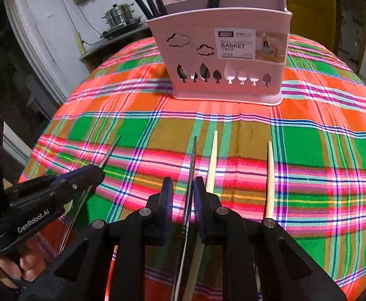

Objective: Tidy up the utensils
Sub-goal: 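Close the left tool on a thin dark chopstick while the right tool grasps another thin dark chopstick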

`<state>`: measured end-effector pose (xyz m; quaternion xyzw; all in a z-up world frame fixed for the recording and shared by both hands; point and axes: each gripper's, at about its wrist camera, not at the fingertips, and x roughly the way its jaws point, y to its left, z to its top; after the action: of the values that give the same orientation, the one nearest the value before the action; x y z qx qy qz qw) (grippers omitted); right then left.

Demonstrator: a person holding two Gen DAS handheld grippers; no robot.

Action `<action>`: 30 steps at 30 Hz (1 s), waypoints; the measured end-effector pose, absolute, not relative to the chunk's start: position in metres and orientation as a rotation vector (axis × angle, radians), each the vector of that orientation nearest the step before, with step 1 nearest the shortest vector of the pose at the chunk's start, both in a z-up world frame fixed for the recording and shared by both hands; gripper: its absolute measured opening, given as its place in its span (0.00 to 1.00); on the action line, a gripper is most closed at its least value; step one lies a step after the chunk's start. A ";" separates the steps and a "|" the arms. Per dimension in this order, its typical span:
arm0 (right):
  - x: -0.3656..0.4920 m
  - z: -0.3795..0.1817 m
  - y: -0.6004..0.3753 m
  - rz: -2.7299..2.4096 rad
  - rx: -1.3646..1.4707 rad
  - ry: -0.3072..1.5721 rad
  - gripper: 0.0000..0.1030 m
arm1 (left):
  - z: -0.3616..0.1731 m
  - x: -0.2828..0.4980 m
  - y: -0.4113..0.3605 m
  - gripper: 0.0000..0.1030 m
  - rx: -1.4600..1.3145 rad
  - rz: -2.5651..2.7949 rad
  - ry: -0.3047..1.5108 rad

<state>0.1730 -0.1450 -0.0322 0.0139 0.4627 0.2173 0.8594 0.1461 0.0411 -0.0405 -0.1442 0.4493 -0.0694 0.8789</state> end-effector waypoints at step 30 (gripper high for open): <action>0.213 -0.031 -0.131 0.456 -0.014 1.039 0.05 | -0.034 0.204 0.010 0.10 -0.056 -0.233 1.037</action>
<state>0.2134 -0.1308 -0.0306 -0.0068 0.4920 0.2161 0.8434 0.2045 0.0096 -0.0341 -0.0265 0.4945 -0.1113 0.8616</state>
